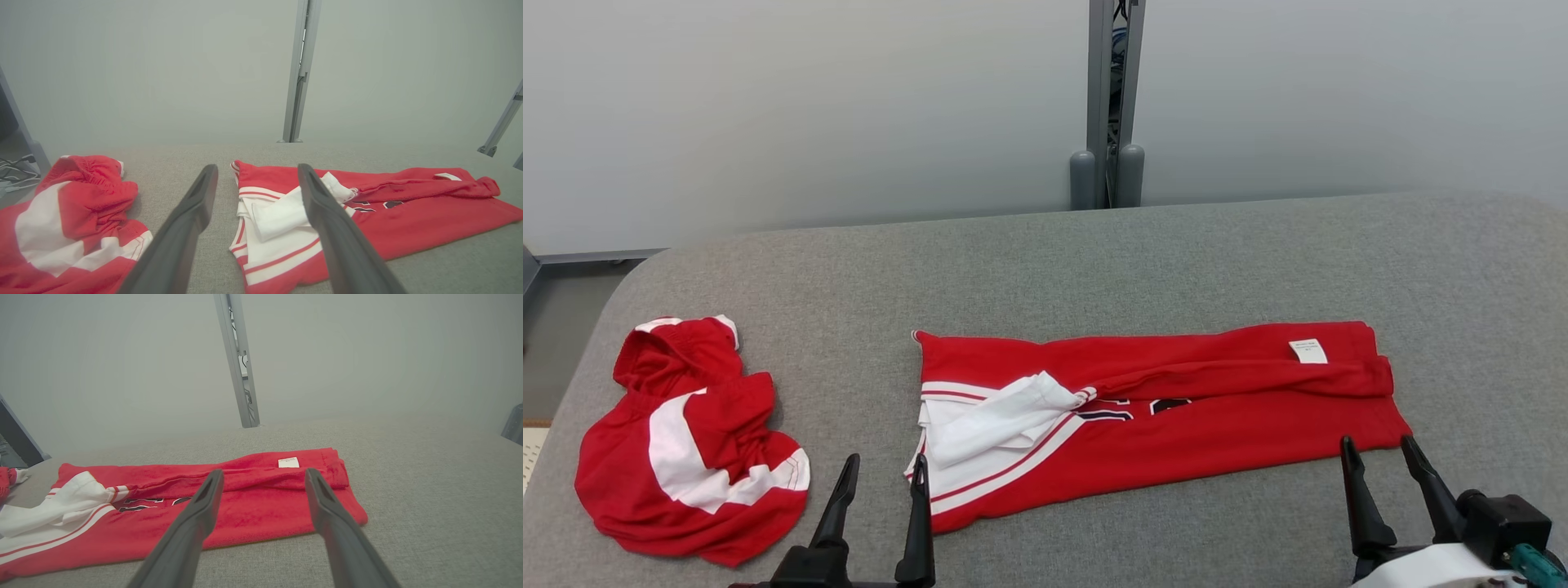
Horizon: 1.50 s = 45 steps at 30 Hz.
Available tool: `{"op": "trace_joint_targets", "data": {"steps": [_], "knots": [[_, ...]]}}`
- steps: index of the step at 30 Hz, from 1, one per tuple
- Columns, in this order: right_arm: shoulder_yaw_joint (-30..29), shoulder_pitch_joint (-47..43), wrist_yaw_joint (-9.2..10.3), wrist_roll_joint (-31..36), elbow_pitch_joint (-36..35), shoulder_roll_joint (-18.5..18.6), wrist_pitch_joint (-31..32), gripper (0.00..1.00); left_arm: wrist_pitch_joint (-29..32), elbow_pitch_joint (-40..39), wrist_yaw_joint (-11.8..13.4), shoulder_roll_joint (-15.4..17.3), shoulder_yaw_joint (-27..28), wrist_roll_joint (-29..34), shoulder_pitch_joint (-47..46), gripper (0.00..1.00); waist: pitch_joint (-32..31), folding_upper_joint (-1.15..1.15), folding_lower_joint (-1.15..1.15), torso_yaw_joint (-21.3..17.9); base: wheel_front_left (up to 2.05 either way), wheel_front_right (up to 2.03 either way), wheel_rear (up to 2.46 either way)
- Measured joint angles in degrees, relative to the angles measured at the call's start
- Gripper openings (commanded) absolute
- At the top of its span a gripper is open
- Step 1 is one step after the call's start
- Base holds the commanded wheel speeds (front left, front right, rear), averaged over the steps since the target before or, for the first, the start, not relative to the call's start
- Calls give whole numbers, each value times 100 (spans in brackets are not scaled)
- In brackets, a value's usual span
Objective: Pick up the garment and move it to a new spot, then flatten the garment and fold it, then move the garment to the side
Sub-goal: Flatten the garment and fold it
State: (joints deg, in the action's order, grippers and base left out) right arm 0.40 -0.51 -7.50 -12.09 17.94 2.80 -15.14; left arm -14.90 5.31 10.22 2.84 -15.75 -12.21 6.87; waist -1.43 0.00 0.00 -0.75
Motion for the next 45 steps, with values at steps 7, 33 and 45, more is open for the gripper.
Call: {"op": "trace_joint_targets", "data": {"steps": [7, 33, 45], "knots": [[-182, 378, 0, -169, 454, -2, -1, 100, 0, -8, 13, -1, -74, 1, -3, 100, 88, 0, 0, 50, 0, 0, 0], [-1505, 3103, 1, -605, 4254, 483, 15, 100, 0, 192, -311, -3, -115, 312, -539, 100, 1186, 0, 0, 368, 0, 0, 0], [-1864, 3423, 0, -521, 4912, 439, -10, 100, 0, 255, -413, -3, -142, 376, -630, 100, 1250, 0, 0, 415, 0, 0, 0]]}}
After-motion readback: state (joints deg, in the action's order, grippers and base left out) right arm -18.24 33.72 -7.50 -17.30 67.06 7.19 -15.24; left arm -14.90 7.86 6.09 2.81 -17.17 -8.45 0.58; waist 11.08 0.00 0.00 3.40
